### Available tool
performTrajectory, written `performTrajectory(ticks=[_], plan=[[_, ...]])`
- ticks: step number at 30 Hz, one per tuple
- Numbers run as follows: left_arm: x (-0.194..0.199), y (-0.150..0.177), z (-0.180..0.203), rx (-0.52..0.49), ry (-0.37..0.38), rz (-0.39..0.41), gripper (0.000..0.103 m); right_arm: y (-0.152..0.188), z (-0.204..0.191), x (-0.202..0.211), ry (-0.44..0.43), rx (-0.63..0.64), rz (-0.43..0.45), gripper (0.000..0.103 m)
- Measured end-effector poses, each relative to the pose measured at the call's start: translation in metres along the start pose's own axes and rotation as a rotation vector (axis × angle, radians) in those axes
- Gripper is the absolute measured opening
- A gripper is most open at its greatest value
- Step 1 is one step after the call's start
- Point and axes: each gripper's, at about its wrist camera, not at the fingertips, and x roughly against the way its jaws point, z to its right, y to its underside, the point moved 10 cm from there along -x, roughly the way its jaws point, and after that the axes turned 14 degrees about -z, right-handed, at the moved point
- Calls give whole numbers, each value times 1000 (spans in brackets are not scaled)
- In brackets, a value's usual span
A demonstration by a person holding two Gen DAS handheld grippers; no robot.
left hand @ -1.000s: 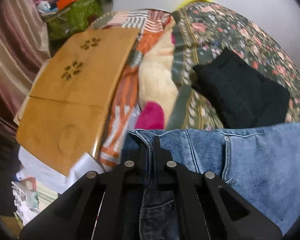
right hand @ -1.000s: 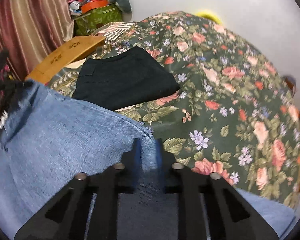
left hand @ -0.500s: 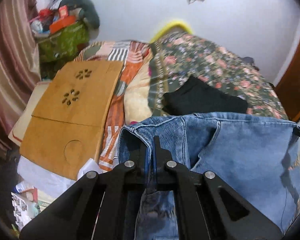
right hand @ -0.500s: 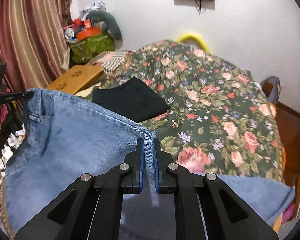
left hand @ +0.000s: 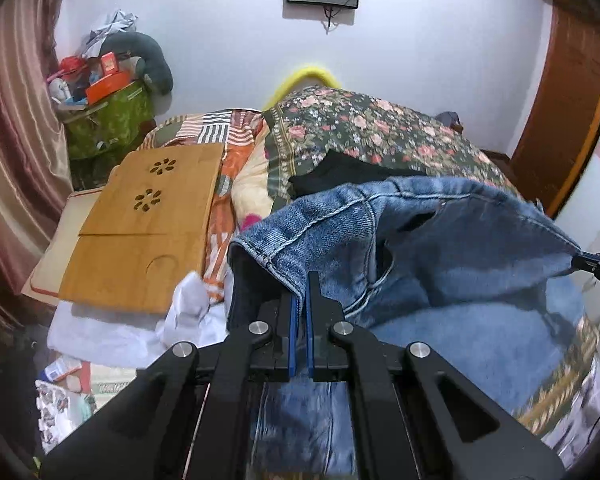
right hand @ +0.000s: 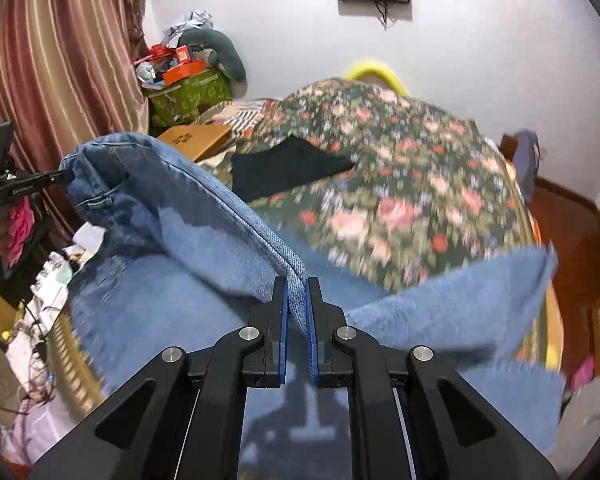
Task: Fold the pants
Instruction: 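Lift the waistband with both grippers and fold it over toward the hems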
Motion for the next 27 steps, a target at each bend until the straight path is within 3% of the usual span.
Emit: performTrajectory(ticks=[8, 15, 20, 23, 27], plan=[[-18, 95, -5, 52, -3, -126, 3, 68, -23, -21, -15, -46, -75, 7], [-51, 163, 1, 111, 19, -263, 3, 94, -26, -39, -28, -77, -118, 9], [-28, 164, 2, 96, -22, -238, 4, 98, -29, -26, -46, -65, -117, 14], [-3, 148, -5, 114, -45, -192, 9, 98, -21, -16, -41, -78, -116, 23], [14, 115, -5, 118, -94, -152, 23, 91, 8, 2, 11, -109, -82, 26]])
